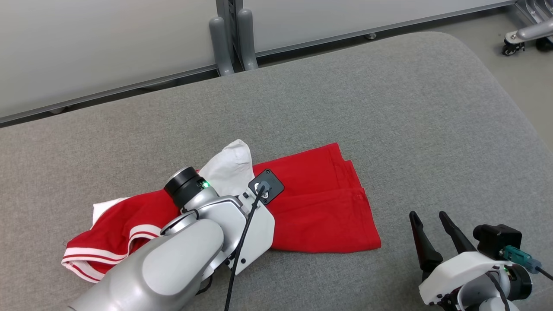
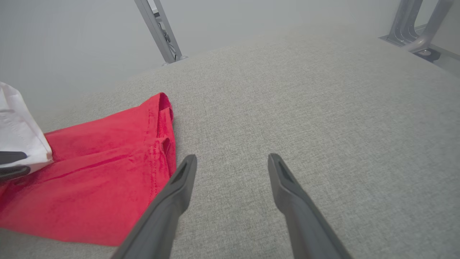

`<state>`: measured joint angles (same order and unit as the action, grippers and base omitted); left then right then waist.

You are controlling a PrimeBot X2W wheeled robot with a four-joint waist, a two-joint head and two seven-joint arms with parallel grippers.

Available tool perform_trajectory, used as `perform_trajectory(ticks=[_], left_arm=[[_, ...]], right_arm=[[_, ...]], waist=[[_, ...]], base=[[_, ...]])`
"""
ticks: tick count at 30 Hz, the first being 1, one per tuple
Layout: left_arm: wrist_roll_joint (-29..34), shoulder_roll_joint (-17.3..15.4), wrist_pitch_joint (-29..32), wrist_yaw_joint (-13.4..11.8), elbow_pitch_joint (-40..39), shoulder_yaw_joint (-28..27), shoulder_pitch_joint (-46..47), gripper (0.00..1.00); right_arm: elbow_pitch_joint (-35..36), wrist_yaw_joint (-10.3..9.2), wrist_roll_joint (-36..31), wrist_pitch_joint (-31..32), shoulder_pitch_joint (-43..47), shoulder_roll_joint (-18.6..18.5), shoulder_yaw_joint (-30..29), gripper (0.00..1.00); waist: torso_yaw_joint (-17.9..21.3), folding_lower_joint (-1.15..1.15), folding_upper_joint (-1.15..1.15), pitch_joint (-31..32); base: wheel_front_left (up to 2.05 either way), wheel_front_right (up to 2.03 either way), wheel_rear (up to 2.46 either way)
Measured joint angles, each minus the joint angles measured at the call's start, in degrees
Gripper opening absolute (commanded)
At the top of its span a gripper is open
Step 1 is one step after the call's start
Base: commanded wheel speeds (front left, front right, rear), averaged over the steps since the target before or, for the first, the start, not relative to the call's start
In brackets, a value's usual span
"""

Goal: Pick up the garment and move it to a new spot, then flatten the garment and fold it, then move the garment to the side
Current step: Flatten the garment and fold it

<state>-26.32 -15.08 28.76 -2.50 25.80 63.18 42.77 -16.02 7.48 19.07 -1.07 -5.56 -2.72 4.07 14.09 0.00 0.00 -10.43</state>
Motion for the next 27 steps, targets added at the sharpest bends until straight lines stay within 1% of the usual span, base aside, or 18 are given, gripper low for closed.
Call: perform_trajectory(ticks=[2, 5, 6, 7, 9, 10, 11, 12, 14, 20, 22, 24, 25, 27], left_arm=[[0.0, 0.0, 0.3, 0.0, -0.1, 0.2, 0.0, 0.41], [0.1, 0.4, 0.8, 0.4, 0.0, 0.9, 0.7, 0.49], [0.2, 0.7, 0.9, 0.5, 0.2, 1.1, 1.1, 0.56], [0.5, 0.9, 1.0, 0.7, 0.4, 1.4, 1.4, 0.60], [0.6, 1.4, 1.2, 0.9, 1.0, 1.8, 1.7, 0.62], [0.6, 1.6, 1.3, 1.1, 1.3, 2.0, 2.0, 0.60], [0.7, 1.8, 1.6, 1.3, 1.8, 2.2, 2.3, 0.53], [0.8, 2.0, 1.8, 1.4, 2.3, 2.4, 2.5, 0.49], [1.1, 2.4, 2.0, 1.7, 3.0, 2.8, 2.7, 0.44], [1.6, 2.8, 2.6, 2.0, 4.6, 3.9, 3.8, 0.42], [1.6, 3.0, 2.6, 2.4, 4.9, 4.1, 4.1, 0.38], [1.6, 3.1, 2.6, 2.8, 5.2, 4.3, 4.8, 0.30], [1.6, 3.2, 2.5, 2.9, 5.4, 4.3, 5.0, 0.29], [1.6, 3.4, 2.4, 3.0, 5.7, 4.4, 5.4, 0.24]], right_arm=[[-0.1, 0.00, 0.0, 0.0, -0.1, 0.0, 0.2, 1.00], [-0.2, 0.00, 0.0, 0.0, -0.2, 0.0, 0.5, 1.00], [-0.2, 0.00, 0.0, 0.0, -0.2, 0.0, 0.6, 1.00], [-0.2, 0.00, 0.0, 0.0, -0.3, 0.0, 0.7, 1.00], [-0.2, 0.00, 0.0, 0.0, -0.4, 0.0, 0.9, 1.00], [-0.3, 0.00, 0.0, 0.0, -0.4, 0.0, 1.0, 1.00], [-0.3, 0.00, 0.0, 0.0, -0.4, 0.0, 1.1, 1.00], [-0.3, 0.00, 0.0, 0.0, -0.4, 0.0, 1.2, 1.00], [-0.3, 0.00, 0.0, 0.0, -0.4, 0.0, 1.4, 1.00], [-0.5, 0.00, 0.1, 0.0, -0.4, 0.0, 1.5, 1.00], [-0.5, 0.00, 0.1, 0.0, -0.4, 0.0, 1.5, 1.00], [-0.6, 0.00, 0.2, -0.1, -0.4, 0.0, 1.5, 1.00], [-0.6, 0.00, 0.2, -0.1, -0.4, 0.0, 1.5, 1.00], [-0.7, 0.00, 0.2, -0.2, -0.4, 0.0, 1.4, 1.00]], waist=[[0.0, 0.00, 0.00, 0.2], [0.0, 0.00, 0.00, 0.4], [0.0, 0.00, 0.00, 0.4], [0.0, 0.00, 0.00, 0.5], [0.1, 0.00, 0.00, 0.5], [0.2, 0.00, 0.00, 0.6], [0.2, 0.00, 0.00, 0.6], [0.3, 0.00, 0.00, 0.6], [0.6, 0.00, 0.00, 0.6], [0.9, 0.00, 0.00, 0.4], [0.9, 0.00, 0.00, 0.3], [0.9, 0.00, 0.00, 0.1], [0.9, 0.00, 0.00, 0.0], [0.8, 0.00, 0.00, -0.1]], base=[[0.00, 0.00, 0.00], [0.00, 0.00, 0.00], [0.00, 0.00, 0.00], [0.00, 0.00, 0.00], [0.00, 0.00, 0.00], [0.00, 0.00, 0.00], [0.00, 0.00, 0.00], [0.00, 0.00, 0.00], [0.00, 0.00, 0.00], [0.00, 0.00, 0.00], [0.00, 0.00, 0.00], [0.00, 0.00, 0.00], [0.00, 0.00, 0.00], [0.00, 0.00, 0.00]])
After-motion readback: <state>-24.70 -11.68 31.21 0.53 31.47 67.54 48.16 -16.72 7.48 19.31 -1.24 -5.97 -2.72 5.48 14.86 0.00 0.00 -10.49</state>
